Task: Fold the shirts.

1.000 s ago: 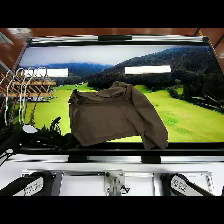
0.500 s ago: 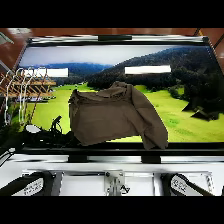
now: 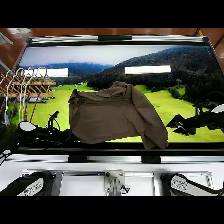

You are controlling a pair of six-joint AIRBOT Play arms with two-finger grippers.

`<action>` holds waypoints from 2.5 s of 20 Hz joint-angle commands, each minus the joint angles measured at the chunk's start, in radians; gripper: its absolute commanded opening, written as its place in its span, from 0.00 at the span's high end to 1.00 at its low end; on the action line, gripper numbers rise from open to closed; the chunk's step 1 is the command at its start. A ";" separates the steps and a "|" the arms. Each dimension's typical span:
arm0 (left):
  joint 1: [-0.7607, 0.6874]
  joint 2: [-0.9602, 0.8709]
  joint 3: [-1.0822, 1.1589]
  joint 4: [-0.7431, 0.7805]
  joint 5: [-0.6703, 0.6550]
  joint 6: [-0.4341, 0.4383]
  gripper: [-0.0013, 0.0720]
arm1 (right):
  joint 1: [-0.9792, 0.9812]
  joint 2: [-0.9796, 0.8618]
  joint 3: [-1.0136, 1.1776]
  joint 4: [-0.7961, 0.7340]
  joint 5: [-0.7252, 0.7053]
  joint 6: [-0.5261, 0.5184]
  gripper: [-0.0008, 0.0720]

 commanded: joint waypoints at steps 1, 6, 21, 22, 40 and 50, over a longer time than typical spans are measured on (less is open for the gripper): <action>0.000 0.028 0.005 -0.003 -0.022 -0.003 0.94 | 0.000 -0.068 -0.018 0.057 -0.026 -0.046 0.17; 0.000 0.030 0.005 -0.003 -0.034 -0.003 0.94 | 0.000 -0.116 -0.018 0.033 -0.015 -0.061 0.17; 0.000 0.175 0.876 0.046 -0.061 0.006 0.94 | 0.130 0.287 0.546 0.284 -0.089 -0.120 0.91; 0.000 0.189 1.060 0.047 -0.043 0.006 0.94 | 0.130 0.346 0.671 0.311 -0.162 -0.118 0.91; 0.000 0.391 1.349 0.423 -0.219 -0.179 0.94 | 0.130 0.566 1.139 -0.071 0.118 0.061 0.91; 0.000 -0.072 0.867 0.477 -0.033 -0.176 0.94 | 0.175 -0.065 0.752 0.054 -0.044 0.206 0.91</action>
